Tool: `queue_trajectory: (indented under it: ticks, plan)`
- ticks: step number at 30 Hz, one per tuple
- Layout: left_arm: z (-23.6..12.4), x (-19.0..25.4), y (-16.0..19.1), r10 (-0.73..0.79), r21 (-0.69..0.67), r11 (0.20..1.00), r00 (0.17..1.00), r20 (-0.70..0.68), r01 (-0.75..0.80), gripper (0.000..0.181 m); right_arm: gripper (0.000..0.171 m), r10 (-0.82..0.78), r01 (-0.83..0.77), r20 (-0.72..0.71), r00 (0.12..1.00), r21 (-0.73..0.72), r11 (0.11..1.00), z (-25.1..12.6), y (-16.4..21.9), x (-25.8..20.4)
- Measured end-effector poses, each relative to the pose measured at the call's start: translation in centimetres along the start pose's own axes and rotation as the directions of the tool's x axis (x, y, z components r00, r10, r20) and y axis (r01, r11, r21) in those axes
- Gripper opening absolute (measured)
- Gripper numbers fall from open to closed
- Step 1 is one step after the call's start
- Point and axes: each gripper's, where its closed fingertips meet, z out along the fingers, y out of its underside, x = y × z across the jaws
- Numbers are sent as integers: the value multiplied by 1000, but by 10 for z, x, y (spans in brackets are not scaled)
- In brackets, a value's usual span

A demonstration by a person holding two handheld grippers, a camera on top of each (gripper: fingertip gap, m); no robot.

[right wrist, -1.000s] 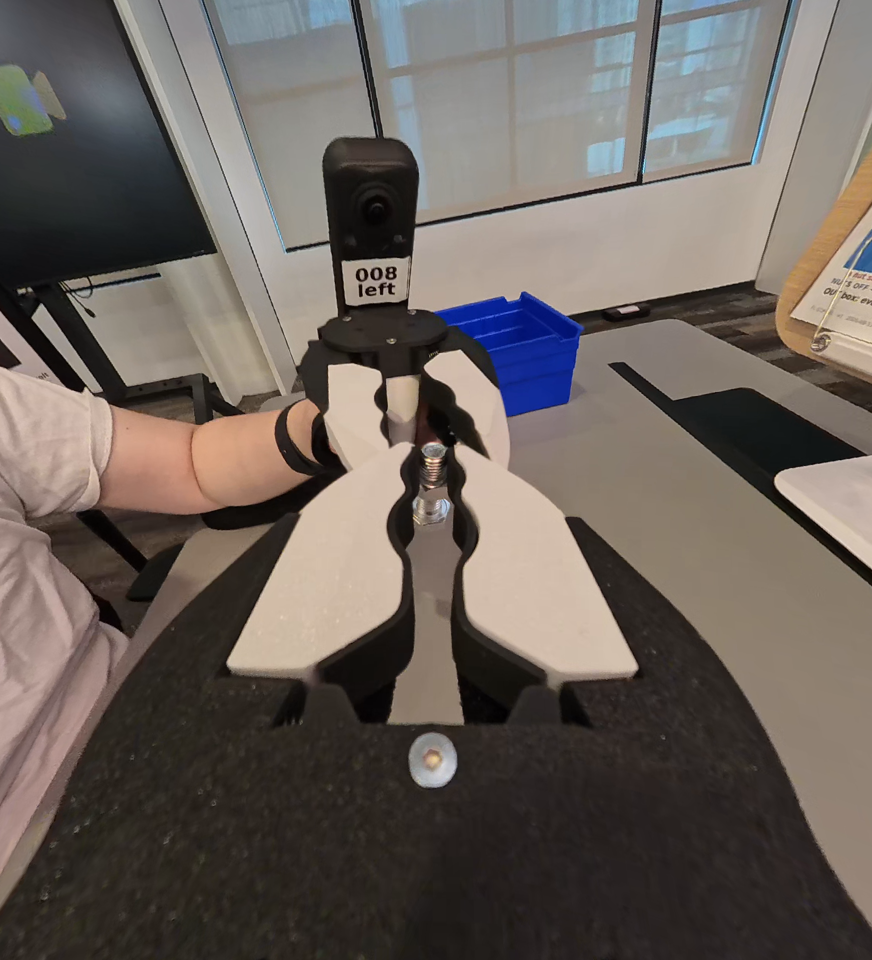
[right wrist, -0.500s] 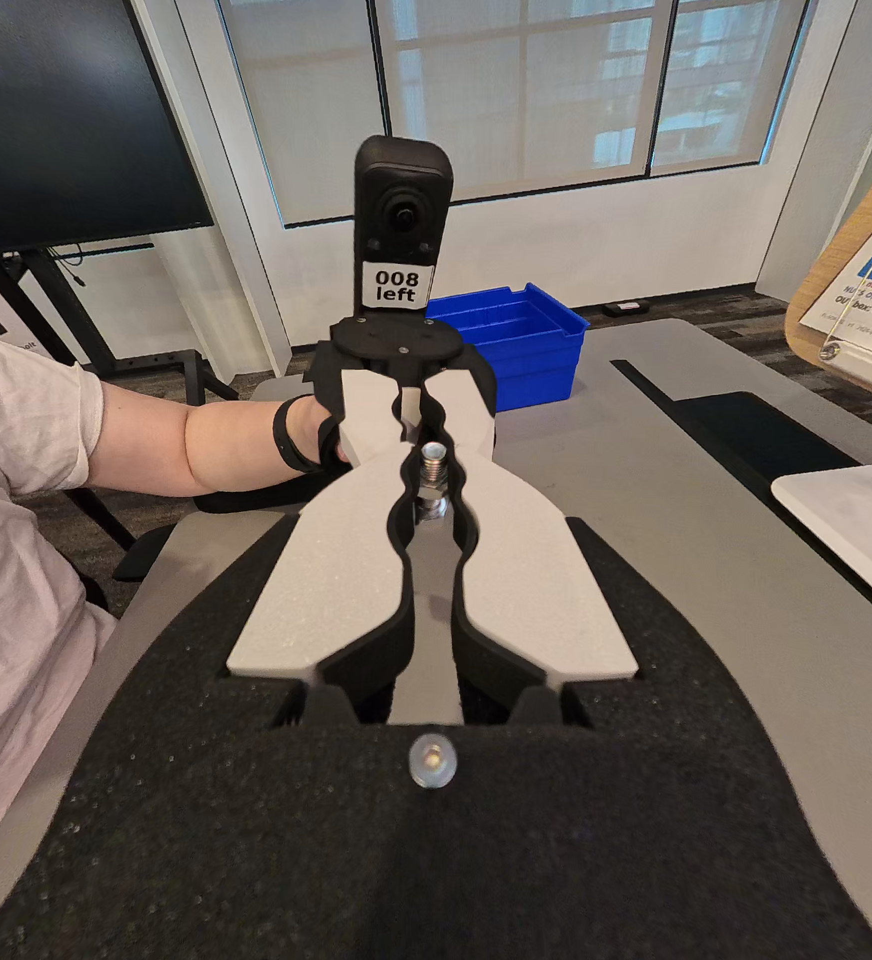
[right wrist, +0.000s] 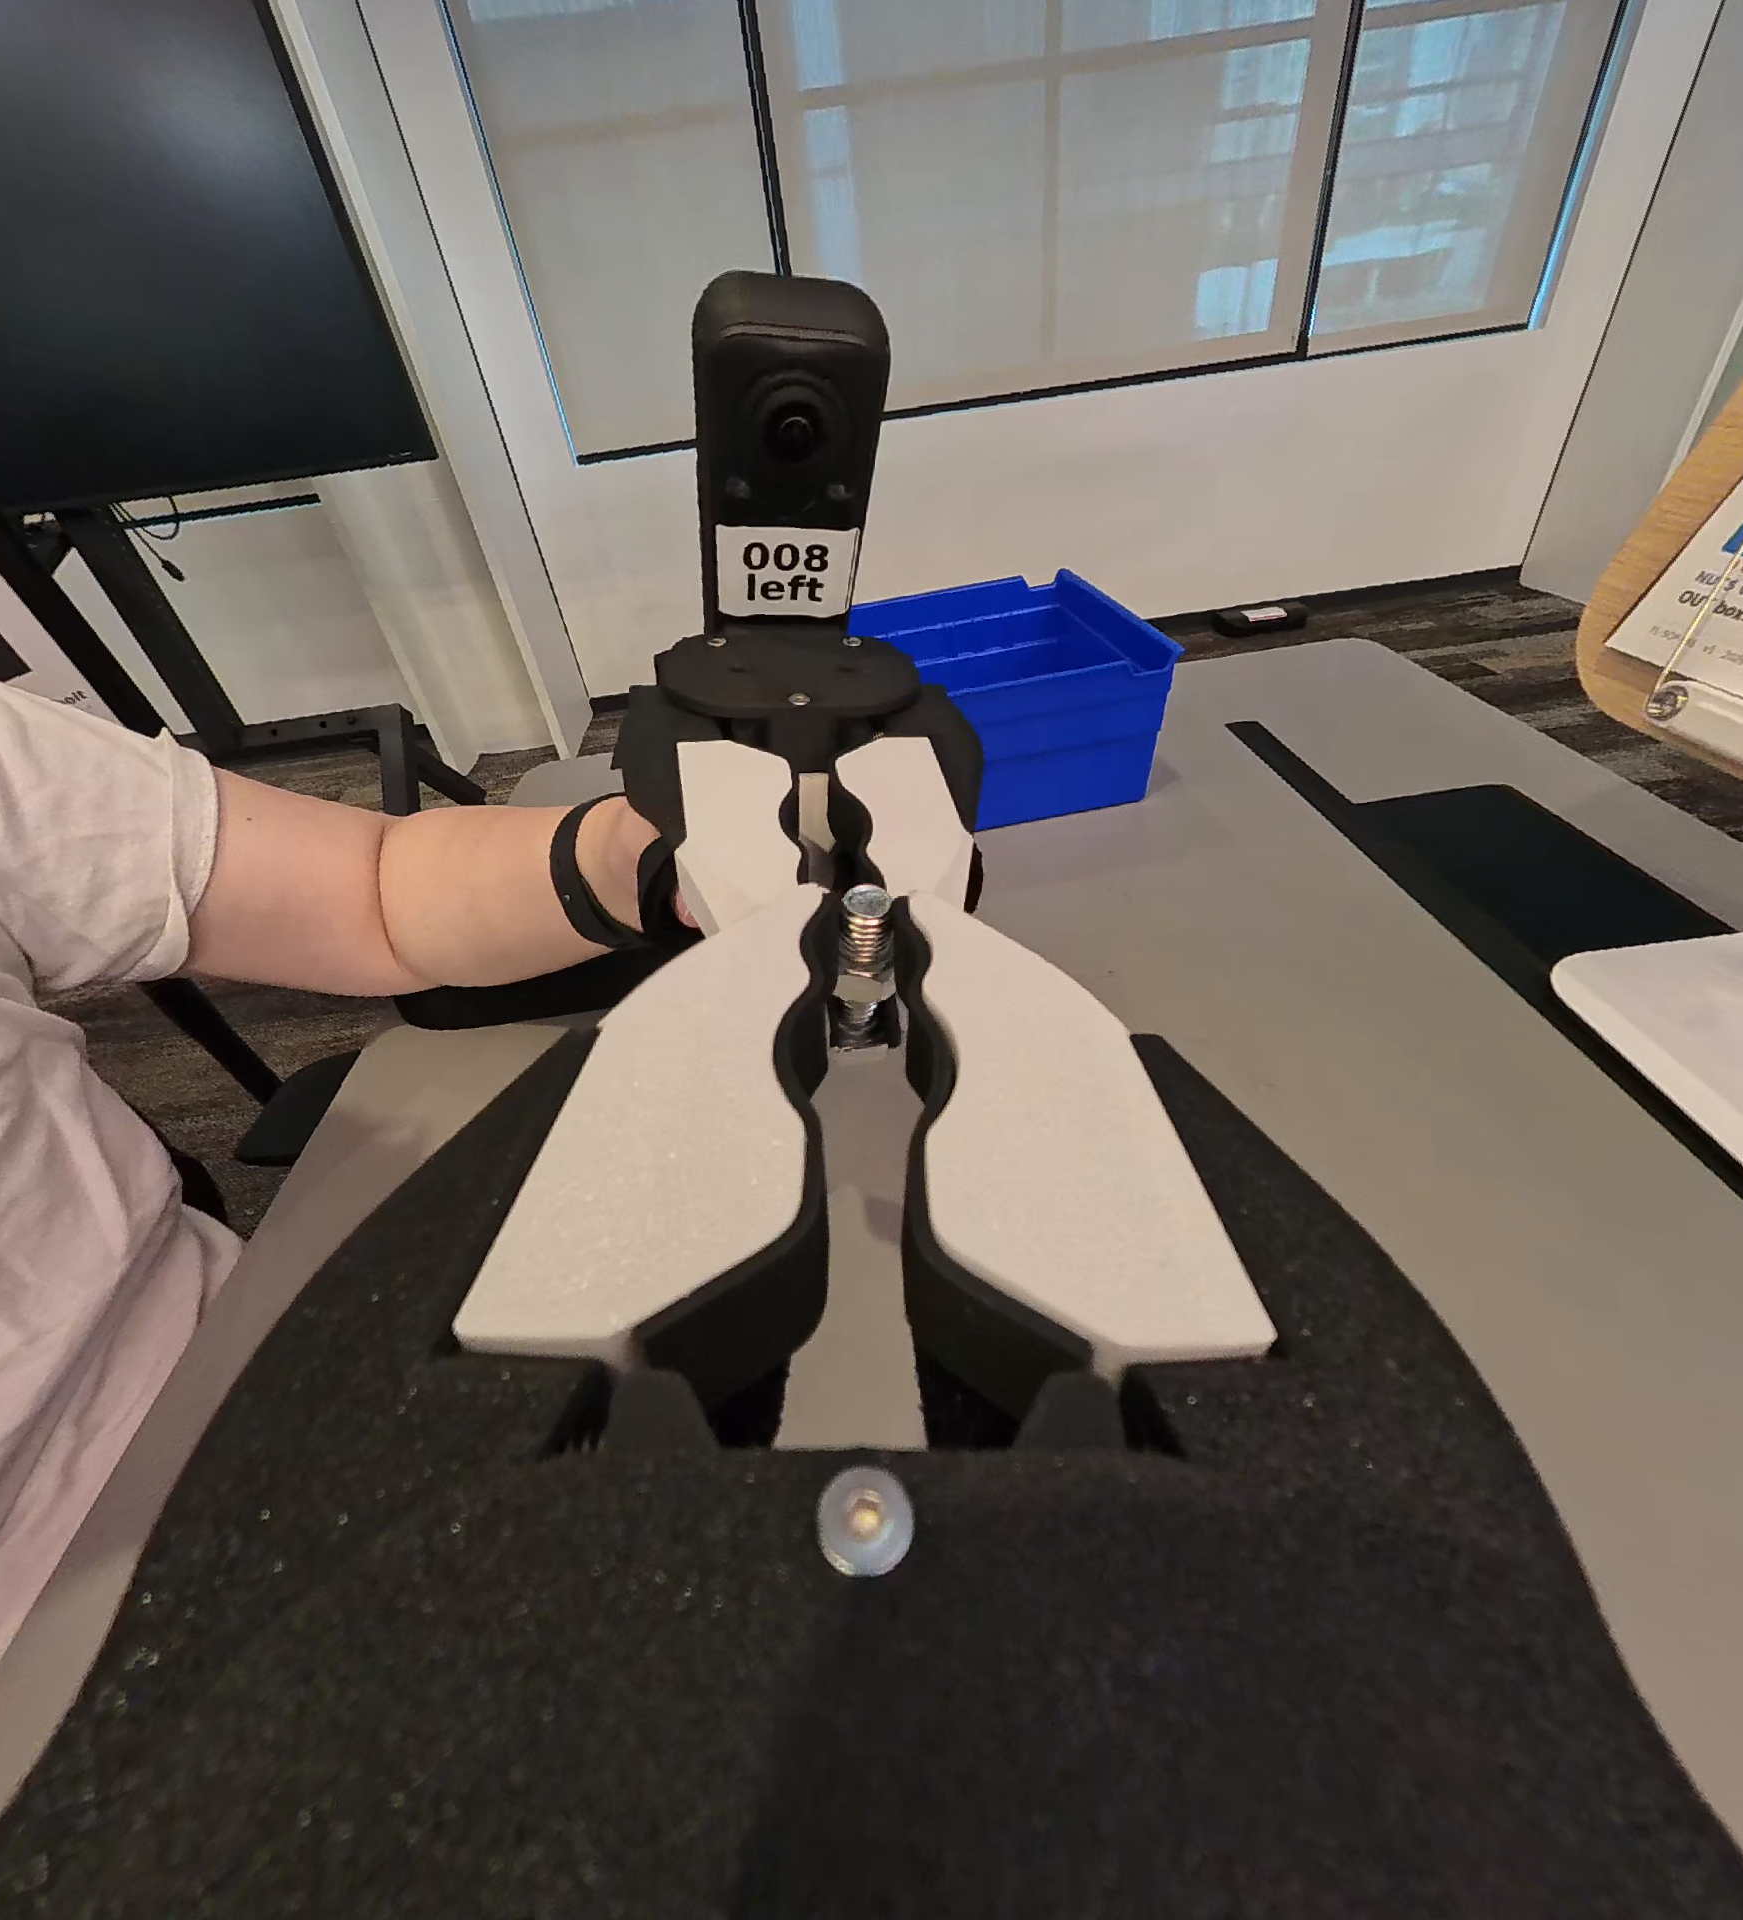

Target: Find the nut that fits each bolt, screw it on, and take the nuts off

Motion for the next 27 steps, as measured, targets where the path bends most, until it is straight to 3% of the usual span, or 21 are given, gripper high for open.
queue_trajectory:
  ticks: [9,18,21,25,26,27]
  plan:
    - [-1,-10,1,34,-15,999,996,81,-33,9,26,4,-3,-46,999,20,1000,-3,-3,7]
    - [-1,-5,-1,40,-9,999,997,66,-39,9,22,18,-19,-14,1000,-9,1000,3,3,2]
    - [0,-4,-1,39,-12,999,998,58,-38,9,11,26,-25,-10,1000,7,1000,1,0,1]
    - [1,-5,-1,64,-9,998,995,81,-63,9,9,21,-21,-21,1000,-4,1000,0,0,3]
    - [0,-7,-3,75,1,997,992,97,-76,14,9,16,-16,-28,999,-2,1000,-1,0,4]
    - [-1,-9,-5,86,1,996,989,119,-87,32,9,11,-11,-34,999,2,1000,-2,-1,5]
